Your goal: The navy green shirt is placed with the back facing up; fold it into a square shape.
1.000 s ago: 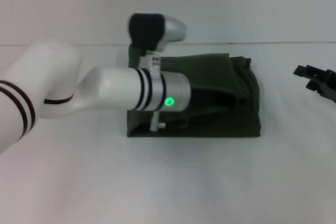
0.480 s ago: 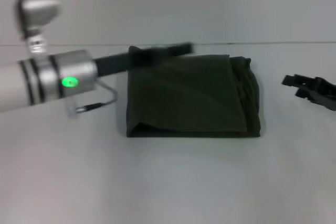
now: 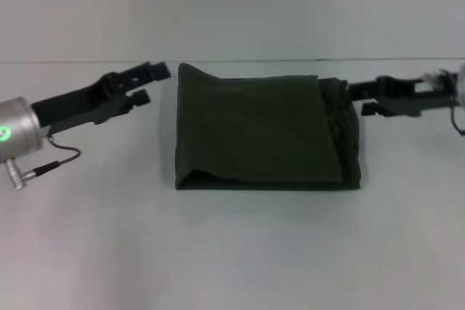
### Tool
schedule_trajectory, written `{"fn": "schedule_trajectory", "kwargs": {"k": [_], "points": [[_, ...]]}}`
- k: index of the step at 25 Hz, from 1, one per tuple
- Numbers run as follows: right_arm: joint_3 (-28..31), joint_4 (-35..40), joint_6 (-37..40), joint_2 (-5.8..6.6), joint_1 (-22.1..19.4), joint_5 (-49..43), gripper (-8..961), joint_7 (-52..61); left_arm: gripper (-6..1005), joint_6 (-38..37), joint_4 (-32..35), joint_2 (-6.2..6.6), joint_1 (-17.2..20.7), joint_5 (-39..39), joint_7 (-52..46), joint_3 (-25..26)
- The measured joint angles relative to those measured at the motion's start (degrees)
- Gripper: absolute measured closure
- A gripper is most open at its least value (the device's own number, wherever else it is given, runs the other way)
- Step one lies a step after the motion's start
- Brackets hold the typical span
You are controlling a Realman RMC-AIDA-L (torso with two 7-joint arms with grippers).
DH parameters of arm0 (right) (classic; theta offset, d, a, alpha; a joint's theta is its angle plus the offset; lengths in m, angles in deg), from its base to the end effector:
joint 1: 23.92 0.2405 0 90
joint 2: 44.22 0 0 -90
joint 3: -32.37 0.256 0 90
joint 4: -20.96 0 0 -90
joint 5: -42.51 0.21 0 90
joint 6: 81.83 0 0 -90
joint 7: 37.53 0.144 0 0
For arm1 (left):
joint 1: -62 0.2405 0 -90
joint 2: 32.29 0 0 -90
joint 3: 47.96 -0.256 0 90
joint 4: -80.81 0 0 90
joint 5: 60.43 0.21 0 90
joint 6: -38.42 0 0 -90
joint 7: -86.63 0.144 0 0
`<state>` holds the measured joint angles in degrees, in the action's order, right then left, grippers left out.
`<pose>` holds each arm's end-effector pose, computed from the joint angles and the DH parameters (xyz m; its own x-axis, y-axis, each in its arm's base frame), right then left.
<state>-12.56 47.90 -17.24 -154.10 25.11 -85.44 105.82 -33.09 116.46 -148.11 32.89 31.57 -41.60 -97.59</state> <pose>0.2392 0.4420 0.0251 0.2101 -0.8702 -0.4456 -0.9776 -0.1818 -0.1058 -0.2663 0.3760 0.0283 0.0082 0.7298 0.6837 0.9269 -0.2621 0.2686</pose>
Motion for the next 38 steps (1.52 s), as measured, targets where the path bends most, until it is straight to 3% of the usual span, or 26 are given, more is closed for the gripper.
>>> {"fn": "schedule_trajectory", "kwargs": {"k": [2,6,11,18,29,38], "points": [[-0.2,-0.1,-0.7,-0.37,2.6,-3.1,238,2.4,87,-0.4,0.1,-0.03,0.5,0.0,0.2,1.5],[-4.3,-0.7,-4.8,-2.32,6.6,-9.1,238,9.0,61,-0.5,0.2,-0.07,0.9,-0.1,0.7,2.8],[-6.6,-2.5,-7.1,-3.41,7.9,-9.6,239,10.4,62,-0.1,0.3,-0.20,0.4,-0.5,1.5,2.9],[-7.8,-3.7,-8.7,-4.11,7.9,-9.7,239,10.5,63,0.1,0.3,-0.54,-0.3,-0.5,2.1,3.0],[-9.1,-1.5,-8.8,-3.77,6.4,-10.0,238,10.6,64,0.4,0.2,-1.06,-0.5,-0.6,2.4,3.0],[-9.8,-2.7,-13.5,-5.81,6.4,-10.6,239,10.4,65,0.9,0.1,-1.18,-0.8,-0.6,2.3,3.0]]}}
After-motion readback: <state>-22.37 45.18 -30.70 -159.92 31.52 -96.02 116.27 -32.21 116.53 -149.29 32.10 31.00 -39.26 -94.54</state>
